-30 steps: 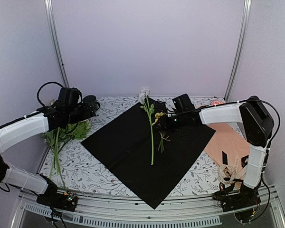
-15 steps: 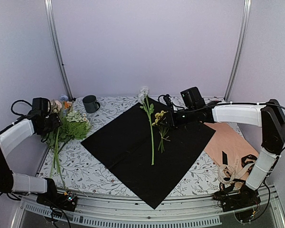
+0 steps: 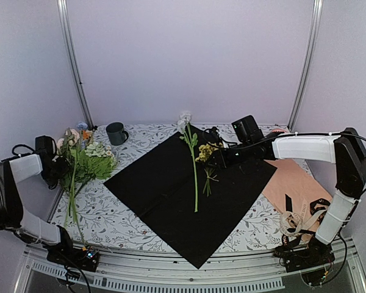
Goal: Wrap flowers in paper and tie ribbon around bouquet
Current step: Pick up the fake flower from the corner of the board.
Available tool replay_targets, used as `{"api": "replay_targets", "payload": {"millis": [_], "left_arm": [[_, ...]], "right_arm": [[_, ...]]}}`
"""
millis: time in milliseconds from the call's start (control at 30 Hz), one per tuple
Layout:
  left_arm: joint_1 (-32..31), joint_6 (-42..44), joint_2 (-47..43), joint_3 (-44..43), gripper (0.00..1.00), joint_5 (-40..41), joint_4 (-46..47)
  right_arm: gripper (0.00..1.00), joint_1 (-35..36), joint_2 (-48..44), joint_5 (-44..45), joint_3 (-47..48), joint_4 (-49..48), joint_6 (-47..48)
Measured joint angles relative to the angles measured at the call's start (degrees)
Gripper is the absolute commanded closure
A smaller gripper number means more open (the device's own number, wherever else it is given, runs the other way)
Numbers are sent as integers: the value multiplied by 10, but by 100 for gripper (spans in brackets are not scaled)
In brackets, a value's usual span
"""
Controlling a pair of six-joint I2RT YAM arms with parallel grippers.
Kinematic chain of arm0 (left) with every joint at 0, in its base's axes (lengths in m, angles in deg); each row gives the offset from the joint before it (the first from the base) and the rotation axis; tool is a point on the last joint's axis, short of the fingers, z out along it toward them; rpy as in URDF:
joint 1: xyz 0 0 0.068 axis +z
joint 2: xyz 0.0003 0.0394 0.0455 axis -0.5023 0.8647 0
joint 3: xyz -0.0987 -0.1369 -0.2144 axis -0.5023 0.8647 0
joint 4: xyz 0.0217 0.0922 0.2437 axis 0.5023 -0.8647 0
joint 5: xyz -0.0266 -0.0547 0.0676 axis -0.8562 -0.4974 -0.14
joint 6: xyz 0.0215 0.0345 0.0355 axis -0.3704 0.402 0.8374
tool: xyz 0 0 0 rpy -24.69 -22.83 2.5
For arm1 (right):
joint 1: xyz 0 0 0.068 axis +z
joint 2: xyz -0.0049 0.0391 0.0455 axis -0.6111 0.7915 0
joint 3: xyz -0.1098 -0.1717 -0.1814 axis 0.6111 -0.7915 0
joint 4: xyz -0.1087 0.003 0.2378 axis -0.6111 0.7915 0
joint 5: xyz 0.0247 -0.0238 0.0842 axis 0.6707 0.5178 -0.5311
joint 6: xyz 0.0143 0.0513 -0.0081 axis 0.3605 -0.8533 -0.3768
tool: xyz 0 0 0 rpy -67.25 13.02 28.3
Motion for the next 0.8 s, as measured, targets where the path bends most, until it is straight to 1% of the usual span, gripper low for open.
{"api": "replay_targets", "payload": {"millis": [33, 67, 133, 167, 200, 333, 533, 667, 800], "left_arm": [[2, -2, 17, 0, 35, -10, 5], [3, -4, 32, 1, 48, -19, 10], [9, -9, 50, 3, 81, -32, 23], [10, -10, 55, 6, 94, -37, 28], [11, -12, 55, 7, 100, -41, 33], [5, -14, 31, 8, 100, -39, 30], [-22, -5, -75, 6, 100, 10, 0], [-38, 8, -129, -16, 100, 47, -26], [-89, 22, -182, -39, 100, 75, -31]], "right_arm": [[63, 0, 0, 0, 0, 1, 2], [63, 0, 0, 0, 0, 2, 3], [63, 0, 0, 0, 0, 4, 5], [63, 0, 0, 0, 0, 5, 6], [63, 0, 0, 0, 0, 6, 6], [62, 0, 0, 2, 0, 9, 7], [62, 0, 0, 1, 0, 14, 7], [61, 0, 0, 1, 0, 15, 6], [60, 0, 0, 1, 1, 21, 6]]}}
